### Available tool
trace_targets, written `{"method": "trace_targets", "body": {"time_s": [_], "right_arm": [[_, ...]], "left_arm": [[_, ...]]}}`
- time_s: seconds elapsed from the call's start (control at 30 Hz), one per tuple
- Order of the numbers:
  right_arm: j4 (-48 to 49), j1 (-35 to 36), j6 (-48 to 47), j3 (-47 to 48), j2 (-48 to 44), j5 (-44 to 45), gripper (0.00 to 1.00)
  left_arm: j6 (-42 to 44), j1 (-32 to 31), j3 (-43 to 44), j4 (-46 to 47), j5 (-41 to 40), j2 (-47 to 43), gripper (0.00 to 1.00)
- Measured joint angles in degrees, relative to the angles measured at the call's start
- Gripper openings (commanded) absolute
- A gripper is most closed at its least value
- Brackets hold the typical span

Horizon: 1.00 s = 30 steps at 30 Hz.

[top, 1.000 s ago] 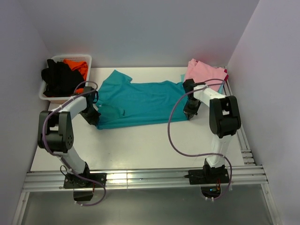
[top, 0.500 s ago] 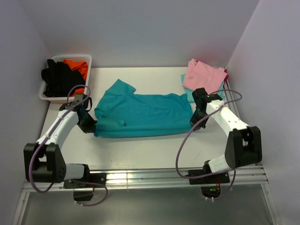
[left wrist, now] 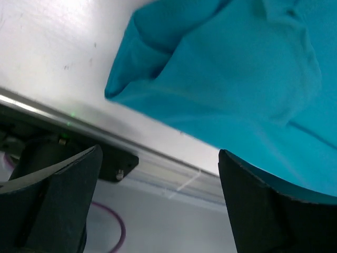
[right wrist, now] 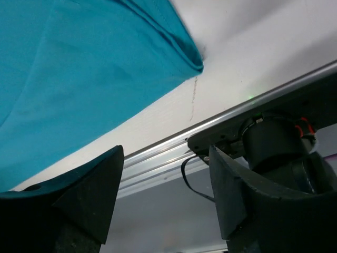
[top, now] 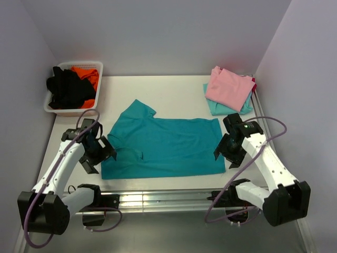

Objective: Fold and stack the t-shirts
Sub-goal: Fold the tshirt

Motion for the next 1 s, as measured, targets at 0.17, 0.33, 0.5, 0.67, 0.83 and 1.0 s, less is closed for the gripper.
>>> {"method": "trace_targets", "body": {"time_s": [0.17,0.33,0.5,0.67,0.83,1.0], "right_arm": [[-3.2,0.0,0.3,2.8,-5.8,-0.6,0.75],[-3.9,0.0,0.4,10.0,-3.8,-2.2,0.75],[-2.8,0.0,-2.7,22.4,8.2,-1.1,0.74],[2.8,0.0,-6.6,32.3,20.5,0.6,0.72],[4.8,0.0,-8.8,34.3,26.3,1.1,0.72],[4.8,0.0,-9.2,34.3,26.3,2.1,0.71]], "left_arm": [[-1.0,-0.6,12.2,-6.6,0.2,0.7,0.99],[-0.6,-0.6,30.6,-6.3,-0.9,9.0,0.98],[0.3,-0.6,47.5,-3.4,-1.4,26.2,0.96],[1.9,-0.5,67.5,1.1,-0.2,45.9,0.91],[2.2,-0.2,82.3,5.7,4.3,63.5,0.90],[1.2,0.5,84.8,10.4,8.4,74.1,0.90]]}}
